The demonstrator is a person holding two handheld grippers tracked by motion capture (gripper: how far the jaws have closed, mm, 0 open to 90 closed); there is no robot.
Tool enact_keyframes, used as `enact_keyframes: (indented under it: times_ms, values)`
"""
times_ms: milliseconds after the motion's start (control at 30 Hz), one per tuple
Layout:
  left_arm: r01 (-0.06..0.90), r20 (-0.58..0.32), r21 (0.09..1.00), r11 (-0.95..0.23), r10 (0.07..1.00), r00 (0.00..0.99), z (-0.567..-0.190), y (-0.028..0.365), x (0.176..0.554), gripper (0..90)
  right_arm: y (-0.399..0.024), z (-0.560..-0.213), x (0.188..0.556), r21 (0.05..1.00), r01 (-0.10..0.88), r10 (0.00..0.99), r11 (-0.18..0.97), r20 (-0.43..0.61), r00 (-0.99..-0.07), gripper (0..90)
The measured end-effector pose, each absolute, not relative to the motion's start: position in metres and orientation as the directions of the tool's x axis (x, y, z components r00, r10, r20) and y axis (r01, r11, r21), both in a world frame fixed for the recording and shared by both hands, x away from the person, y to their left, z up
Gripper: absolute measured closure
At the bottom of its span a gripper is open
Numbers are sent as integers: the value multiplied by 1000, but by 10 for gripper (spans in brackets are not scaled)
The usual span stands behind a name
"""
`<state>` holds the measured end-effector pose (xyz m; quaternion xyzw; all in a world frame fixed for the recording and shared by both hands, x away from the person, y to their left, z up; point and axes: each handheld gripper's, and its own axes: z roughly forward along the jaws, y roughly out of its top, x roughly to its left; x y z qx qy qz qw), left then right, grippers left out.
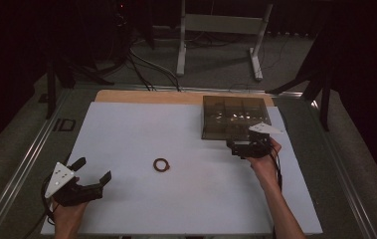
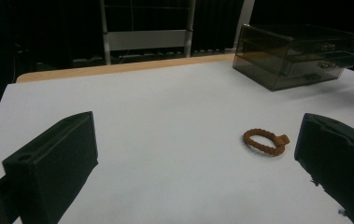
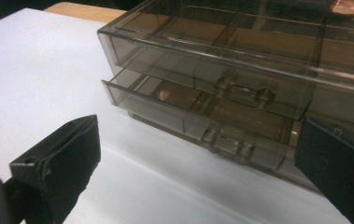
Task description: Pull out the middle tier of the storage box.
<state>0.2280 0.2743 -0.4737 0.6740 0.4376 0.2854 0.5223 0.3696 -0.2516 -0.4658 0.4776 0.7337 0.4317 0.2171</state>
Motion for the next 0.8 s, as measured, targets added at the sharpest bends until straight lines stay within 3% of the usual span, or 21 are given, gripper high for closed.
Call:
enact_keyframes:
  times_ms: [800]
  values:
    - [294, -73, 953, -73, 887, 457, -474, 273, 229, 9, -251, -475, 390, 839, 479, 863, 259, 22, -505, 8]
